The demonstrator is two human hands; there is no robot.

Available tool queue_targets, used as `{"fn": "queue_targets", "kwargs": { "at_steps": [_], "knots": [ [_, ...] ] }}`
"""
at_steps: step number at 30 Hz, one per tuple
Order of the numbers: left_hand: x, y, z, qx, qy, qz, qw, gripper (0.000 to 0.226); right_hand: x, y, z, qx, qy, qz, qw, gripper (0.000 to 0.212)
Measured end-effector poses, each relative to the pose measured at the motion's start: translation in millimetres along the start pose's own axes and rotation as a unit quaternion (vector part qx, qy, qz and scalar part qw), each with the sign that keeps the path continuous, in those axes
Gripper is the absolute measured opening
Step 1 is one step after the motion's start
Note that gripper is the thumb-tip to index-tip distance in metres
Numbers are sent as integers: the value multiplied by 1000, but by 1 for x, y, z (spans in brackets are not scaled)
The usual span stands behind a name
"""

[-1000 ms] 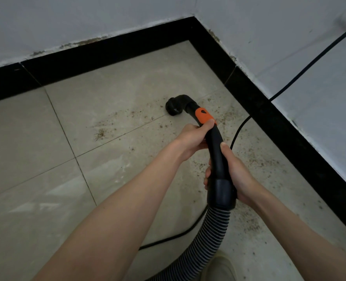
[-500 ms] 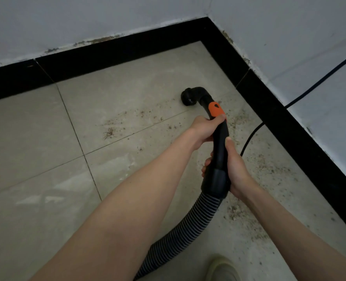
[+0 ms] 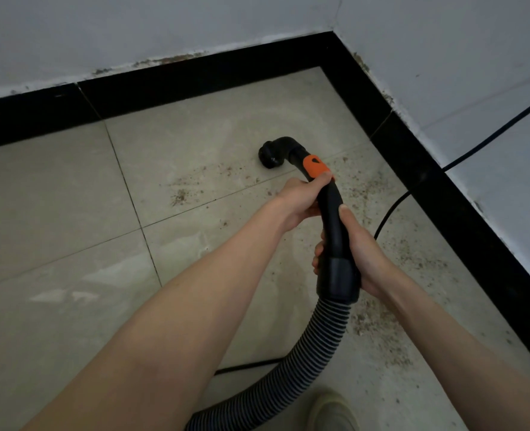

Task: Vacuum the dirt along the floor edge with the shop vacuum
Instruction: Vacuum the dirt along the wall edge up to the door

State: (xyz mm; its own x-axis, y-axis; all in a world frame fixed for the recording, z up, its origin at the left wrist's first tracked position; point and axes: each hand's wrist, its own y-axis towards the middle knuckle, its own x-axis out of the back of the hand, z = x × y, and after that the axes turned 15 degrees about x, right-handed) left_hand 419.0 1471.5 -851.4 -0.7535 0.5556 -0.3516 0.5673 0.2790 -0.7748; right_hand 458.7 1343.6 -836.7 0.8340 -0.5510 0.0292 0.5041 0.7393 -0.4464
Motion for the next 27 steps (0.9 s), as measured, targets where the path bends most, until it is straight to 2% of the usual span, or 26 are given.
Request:
{"fn": "queue_targets", "kwargs": {
  "at_steps": [6, 10, 14, 20, 27],
  "knots": [
    [-3, -10, 4, 4, -19, 2, 1000, 24, 3, -7, 6, 4, -40, 2, 999, 56],
    [-4, -16, 8, 1, -32, -18, 999, 30, 2, -12, 10, 0, -49, 15, 999, 57],
    [2, -20, 18, -2, -47, -36, 998, 25, -4, -21, 9, -2, -64, 34, 997, 57],
    [2, -22, 25, -9, -64, -74, 995, 39, -7, -25, 10, -2, -73, 53, 996, 54],
    [2, -22, 24, -3, -47, -69, 996, 27, -18, -28, 4, 16, -78, 0, 997, 51]
  ]
}}
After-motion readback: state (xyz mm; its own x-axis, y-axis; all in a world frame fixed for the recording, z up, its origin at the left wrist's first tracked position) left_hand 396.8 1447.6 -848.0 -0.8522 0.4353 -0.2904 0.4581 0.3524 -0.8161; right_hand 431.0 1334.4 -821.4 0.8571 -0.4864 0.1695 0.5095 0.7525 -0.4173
